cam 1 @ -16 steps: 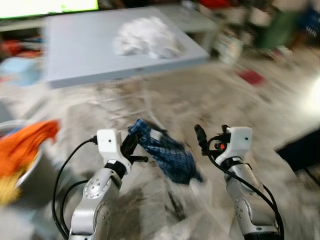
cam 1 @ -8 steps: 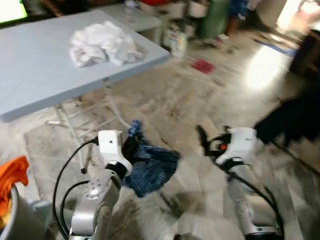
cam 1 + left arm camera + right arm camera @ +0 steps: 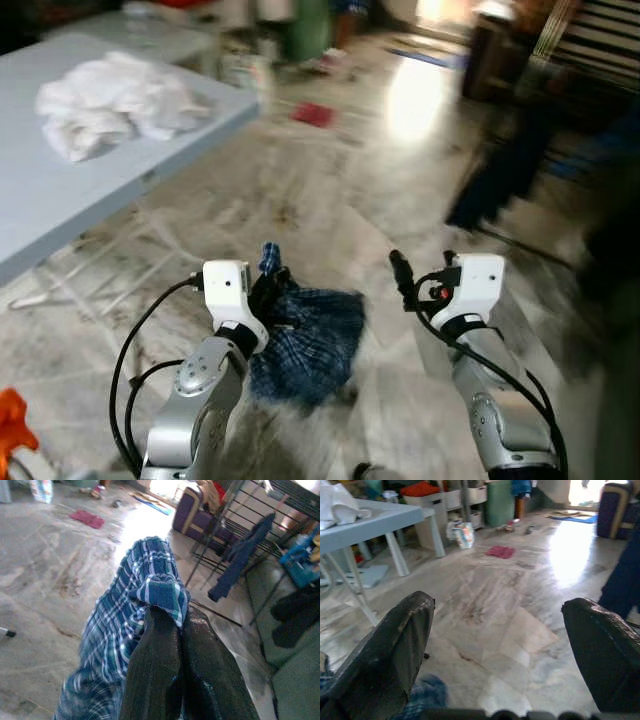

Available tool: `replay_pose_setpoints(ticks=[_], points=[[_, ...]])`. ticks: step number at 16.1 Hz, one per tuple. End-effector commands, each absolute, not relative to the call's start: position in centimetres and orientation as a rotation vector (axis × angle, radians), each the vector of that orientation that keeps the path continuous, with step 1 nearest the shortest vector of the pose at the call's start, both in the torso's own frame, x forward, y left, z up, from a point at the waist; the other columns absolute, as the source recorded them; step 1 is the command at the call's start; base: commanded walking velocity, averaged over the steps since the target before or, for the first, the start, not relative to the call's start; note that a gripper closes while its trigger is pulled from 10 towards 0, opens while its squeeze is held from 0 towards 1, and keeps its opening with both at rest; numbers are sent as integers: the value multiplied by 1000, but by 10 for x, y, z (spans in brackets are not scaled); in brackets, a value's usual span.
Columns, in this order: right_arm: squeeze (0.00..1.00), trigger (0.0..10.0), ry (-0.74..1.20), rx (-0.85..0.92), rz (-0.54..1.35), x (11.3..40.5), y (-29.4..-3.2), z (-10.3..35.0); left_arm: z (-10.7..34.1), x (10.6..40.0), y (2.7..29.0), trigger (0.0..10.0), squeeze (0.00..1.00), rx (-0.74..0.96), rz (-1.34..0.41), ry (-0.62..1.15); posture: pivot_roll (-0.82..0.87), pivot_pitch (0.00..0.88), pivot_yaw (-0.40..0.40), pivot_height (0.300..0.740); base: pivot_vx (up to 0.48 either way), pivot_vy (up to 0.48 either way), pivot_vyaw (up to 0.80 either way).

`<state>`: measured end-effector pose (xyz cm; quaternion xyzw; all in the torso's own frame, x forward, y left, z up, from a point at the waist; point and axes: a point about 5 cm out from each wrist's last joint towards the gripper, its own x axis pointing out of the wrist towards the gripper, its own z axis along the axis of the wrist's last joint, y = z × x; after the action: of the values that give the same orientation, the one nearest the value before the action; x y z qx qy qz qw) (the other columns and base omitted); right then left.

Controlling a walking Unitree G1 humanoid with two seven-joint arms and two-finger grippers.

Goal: Hang hanger

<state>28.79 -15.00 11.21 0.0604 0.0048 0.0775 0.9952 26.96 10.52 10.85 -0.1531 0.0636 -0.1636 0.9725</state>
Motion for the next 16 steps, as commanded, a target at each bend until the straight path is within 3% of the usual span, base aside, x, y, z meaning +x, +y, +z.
replay_pose_setpoints(ticks=[1, 8, 11, 13, 16], points=[[0, 10000, -2, 110, 124, 288, -158, 115, 111, 270, 100, 10000, 0, -295, -351, 128, -23, 101, -28, 740, 0, 420, 0], [0, 10000, -13, 91, 31, 276, -180, 111, 105, 272, 138, 10000, 0, -120, -304, 106, -16, 74, 24, 740, 34, 59, 0], [0, 10000, -15, 55, -8, 270, -194, 112, 108, 275, 141, 10000, 0, -98, -330, 69, -21, 57, 24, 740, 0, 0, 0], [0, 10000, -24, 56, -41, 266, -198, 113, 108, 278, 143, 10000, 0, -123, -317, 65, -34, 44, 34, 740, 279, 0, -800], [0, 10000, -26, 19, 12, 256, -184, 115, 107, 277, 141, 10000, 0, -152, -343, 76, -102, 45, 56, 740, 363, 81, -800]])
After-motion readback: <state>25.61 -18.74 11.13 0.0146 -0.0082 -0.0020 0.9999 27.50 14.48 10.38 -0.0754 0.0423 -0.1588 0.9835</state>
